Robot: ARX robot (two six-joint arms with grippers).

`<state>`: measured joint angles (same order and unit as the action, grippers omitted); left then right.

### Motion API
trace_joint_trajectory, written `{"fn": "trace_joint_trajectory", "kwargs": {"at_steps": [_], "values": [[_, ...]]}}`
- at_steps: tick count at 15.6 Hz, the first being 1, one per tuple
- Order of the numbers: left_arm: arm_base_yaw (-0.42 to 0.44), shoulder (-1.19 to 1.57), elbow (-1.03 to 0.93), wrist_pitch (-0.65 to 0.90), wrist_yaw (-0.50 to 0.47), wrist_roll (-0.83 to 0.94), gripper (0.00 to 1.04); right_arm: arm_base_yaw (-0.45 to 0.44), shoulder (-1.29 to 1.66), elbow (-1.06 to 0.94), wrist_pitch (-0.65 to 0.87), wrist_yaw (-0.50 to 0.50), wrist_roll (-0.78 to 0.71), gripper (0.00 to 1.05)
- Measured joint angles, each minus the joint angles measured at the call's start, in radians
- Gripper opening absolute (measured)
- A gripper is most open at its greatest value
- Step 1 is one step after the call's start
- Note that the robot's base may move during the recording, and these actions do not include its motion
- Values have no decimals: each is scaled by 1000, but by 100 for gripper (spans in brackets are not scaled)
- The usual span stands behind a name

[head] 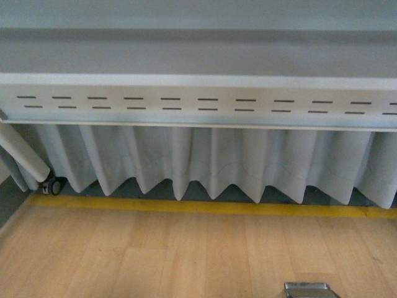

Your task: Wind up and store yellow beetle toy

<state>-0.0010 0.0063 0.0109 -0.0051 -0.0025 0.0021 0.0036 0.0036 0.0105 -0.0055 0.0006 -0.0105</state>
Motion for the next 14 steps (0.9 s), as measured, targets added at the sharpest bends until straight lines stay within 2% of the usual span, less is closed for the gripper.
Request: {"fn": "trace_joint_trajectory", "kwargs": {"at_steps": [14], "values": [[0,0,0,2,2,-1,98,0,0,0,1,0,1,98]]}}
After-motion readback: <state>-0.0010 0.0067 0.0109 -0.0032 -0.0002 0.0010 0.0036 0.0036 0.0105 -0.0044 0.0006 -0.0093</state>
